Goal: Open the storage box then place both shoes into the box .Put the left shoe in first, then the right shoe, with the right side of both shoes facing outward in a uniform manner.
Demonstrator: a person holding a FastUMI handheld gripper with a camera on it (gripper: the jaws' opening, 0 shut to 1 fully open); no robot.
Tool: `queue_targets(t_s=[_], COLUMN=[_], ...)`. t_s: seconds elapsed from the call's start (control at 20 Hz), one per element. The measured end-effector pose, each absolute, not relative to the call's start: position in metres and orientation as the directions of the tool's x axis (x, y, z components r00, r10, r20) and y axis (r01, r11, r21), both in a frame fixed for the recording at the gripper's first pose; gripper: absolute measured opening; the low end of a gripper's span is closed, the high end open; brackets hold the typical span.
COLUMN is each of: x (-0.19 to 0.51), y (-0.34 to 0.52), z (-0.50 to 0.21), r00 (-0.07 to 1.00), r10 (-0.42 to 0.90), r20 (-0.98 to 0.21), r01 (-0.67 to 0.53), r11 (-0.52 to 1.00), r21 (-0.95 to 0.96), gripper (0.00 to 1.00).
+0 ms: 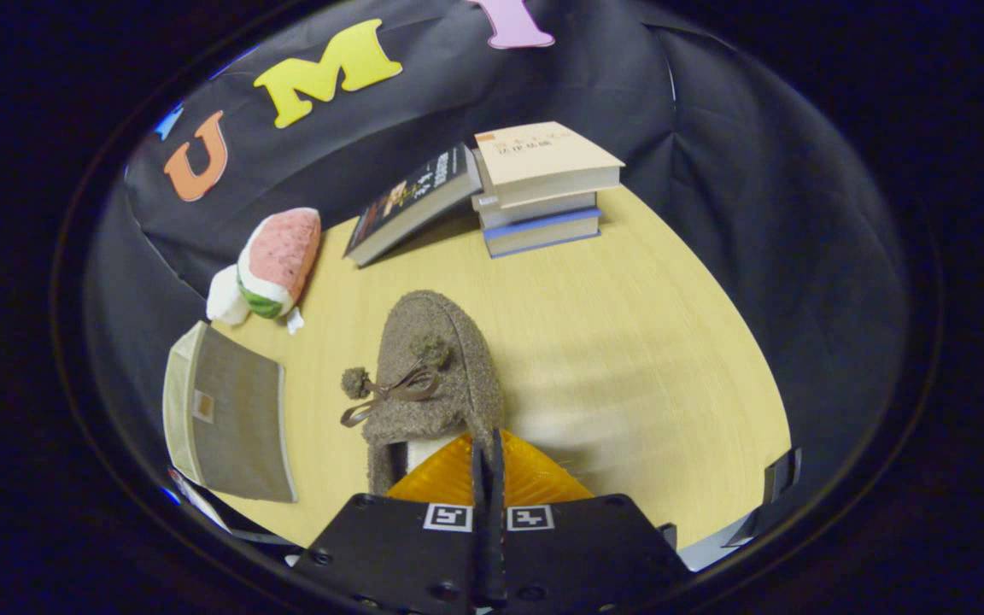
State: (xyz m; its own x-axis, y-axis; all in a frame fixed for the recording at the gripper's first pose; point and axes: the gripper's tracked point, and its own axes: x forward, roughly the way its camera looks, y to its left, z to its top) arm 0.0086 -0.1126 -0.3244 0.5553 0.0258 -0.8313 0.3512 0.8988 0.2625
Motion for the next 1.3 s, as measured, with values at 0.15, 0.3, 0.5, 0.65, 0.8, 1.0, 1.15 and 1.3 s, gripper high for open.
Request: queue_targets(t_s=[0.15, 0.3, 0.5, 0.65, 0.8, 1.0, 1.15, 1.3], x=[0.014, 0.020, 0.039, 0.056, 0.068, 0.079, 0.080, 0.080], y=[-0.083, -0.050, 0.021, 0.084, 0.141, 0.203, 0.226, 0.243], z=[-0.283, -0.245, -0.201, -0.176, -0.169, -0.177, -0.187, -0.214], r00=[0.597, 0.632, 0.688, 0.709, 0.713, 0.699, 0.676, 0.643], r10=[0.030, 0.025, 0.039, 0.084, 0.105, 0.112, 0.089, 0.065], r20=[-0.802, -0.775, -0.724, -0.700, -0.693, -0.706, -0.731, -0.763], r01=[0.340, 0.322, 0.270, 0.240, 0.227, 0.227, 0.239, 0.259], r11=[0.896, 0.900, 0.913, 0.905, 0.901, 0.902, 0.912, 0.919], r21=[0.286, 0.292, 0.306, 0.352, 0.370, 0.368, 0.333, 0.297], gripper=[0.00, 0.00, 0.00, 0.00, 0.00, 0.00, 0.00, 0.00])
